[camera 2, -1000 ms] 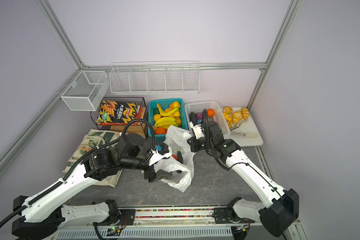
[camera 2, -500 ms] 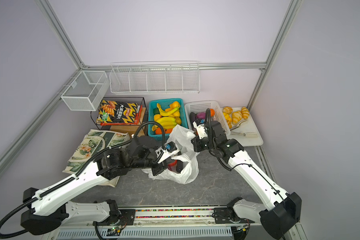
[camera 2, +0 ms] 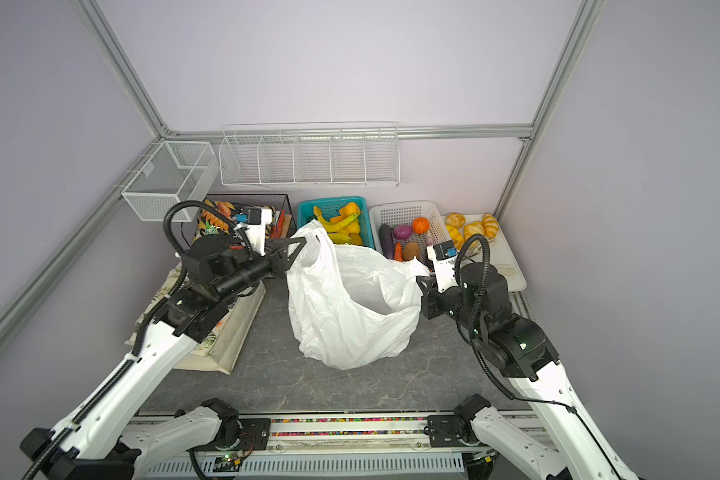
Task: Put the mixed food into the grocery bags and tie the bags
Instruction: 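Lift the white bag by both handles and stand it near the baskets, then release the white bag with the left gripper and grasp the floral tote's handle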
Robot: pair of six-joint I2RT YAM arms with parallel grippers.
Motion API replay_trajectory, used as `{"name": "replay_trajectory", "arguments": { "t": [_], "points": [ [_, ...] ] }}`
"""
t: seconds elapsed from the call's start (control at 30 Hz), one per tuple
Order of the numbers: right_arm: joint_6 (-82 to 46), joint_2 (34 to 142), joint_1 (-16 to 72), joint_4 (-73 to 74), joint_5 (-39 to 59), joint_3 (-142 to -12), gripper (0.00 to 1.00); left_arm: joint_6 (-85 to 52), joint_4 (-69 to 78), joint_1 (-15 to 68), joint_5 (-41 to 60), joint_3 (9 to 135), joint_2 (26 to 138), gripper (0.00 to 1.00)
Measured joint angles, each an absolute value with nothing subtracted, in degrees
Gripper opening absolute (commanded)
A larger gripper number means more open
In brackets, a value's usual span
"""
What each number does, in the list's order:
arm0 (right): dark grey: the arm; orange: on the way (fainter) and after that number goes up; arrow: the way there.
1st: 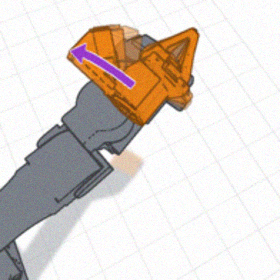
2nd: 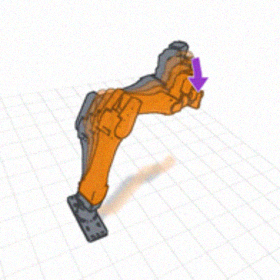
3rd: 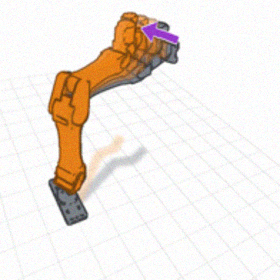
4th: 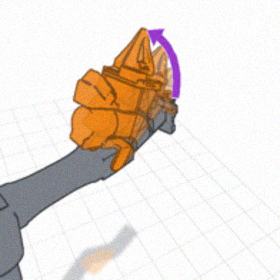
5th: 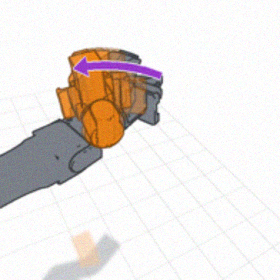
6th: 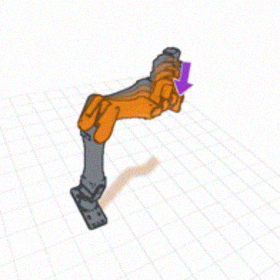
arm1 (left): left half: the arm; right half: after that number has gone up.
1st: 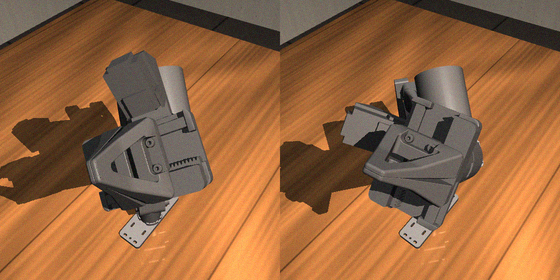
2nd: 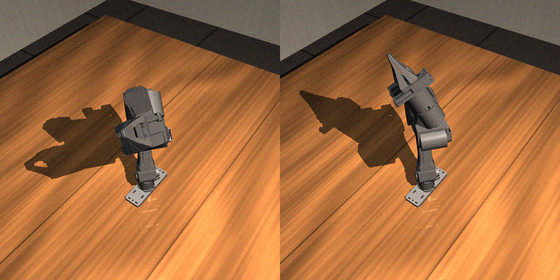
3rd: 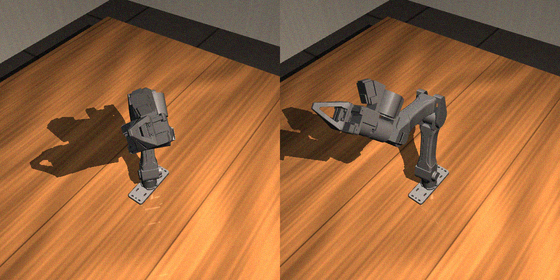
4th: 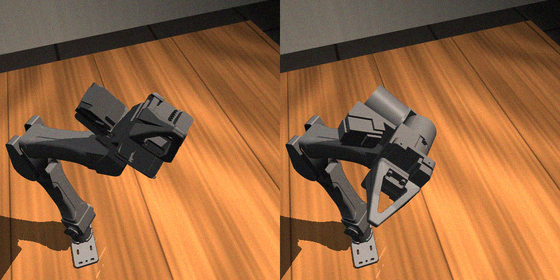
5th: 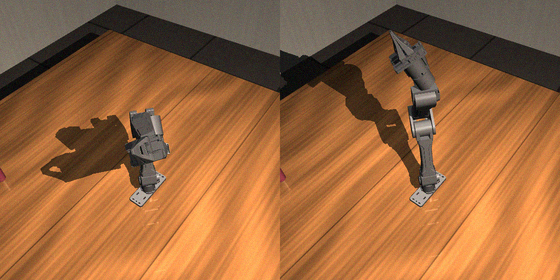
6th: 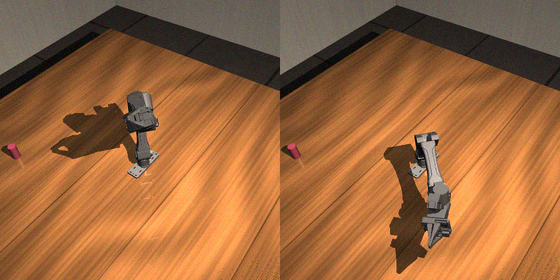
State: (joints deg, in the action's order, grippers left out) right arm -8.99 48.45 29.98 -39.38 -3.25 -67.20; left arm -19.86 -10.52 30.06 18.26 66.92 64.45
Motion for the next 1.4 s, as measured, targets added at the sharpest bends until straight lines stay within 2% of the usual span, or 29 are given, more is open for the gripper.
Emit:
{"name": "replay_trajectory", "arguments": {
  "t": [0.07,0.17,0.23,0.37,0.47,0.67,0.77,0.93,1.07,1.23,1.4],
  "points": [
    [-9.0,49.7,30.0,-39.2,-5.3,-67.2,0.08,-21.4,-11.4,29.6,18.3,67.4,68.3,0.04],
    [-9.0,52.1,30.0,-38.1,-7.9,-66.8,0.08,-22.5,-14.3,27.9,18.4,68.2,72.2,0.29],
    [-9.0,54.1,30.0,-37.5,-8.8,-66.7,0.08,-22.9,-17.4,25.6,19.2,68.4,72.9,0.42],
    [-9.0,57.5,30.0,-36.4,-9.2,-65.6,0.09,-22.7,-25.0,16.4,22.5,68.5,70.8,0.65],
    [-9.0,58.0,30.0,-36.0,-9.2,-64.8,0.09,-20.4,-31.0,11.0,22.3,68.4,65.3,0.75],
    [-8.6,57.9,30.0,-34.3,-9.5,-64.4,0.08,-15.2,-41.0,5.7,14.5,69.0,52.4,0.78],
    [-8.5,58.0,29.7,-33.9,-9.5,-63.9,0.08,-13.2,-43.9,2.7,13.2,69.2,51.4,0.79],
    [-8.1,58.0,29.3,-33.4,-10.0,-63.9,0.08,-11.7,-45.0,2.5,18.6,67.9,51.2,0.79],
    [-7.6,57.8,28.8,-32.8,-10.5,-63.6,0.08,-11.3,-47.6,0.8,8.5,68.8,52.6,0.79],
    [-7.6,57.4,28.6,-32.3,-10.2,-62.5,0.08,-11.5,-47.5,-12.3,-1.7,67.6,55.5,0.8],
    [-7.7,57.4,26.5,-31.9,-7.0,-61.6,0.08,-11.7,-46.0,-22.7,-3.7,67.1,60.0,0.85]
  ]
}}
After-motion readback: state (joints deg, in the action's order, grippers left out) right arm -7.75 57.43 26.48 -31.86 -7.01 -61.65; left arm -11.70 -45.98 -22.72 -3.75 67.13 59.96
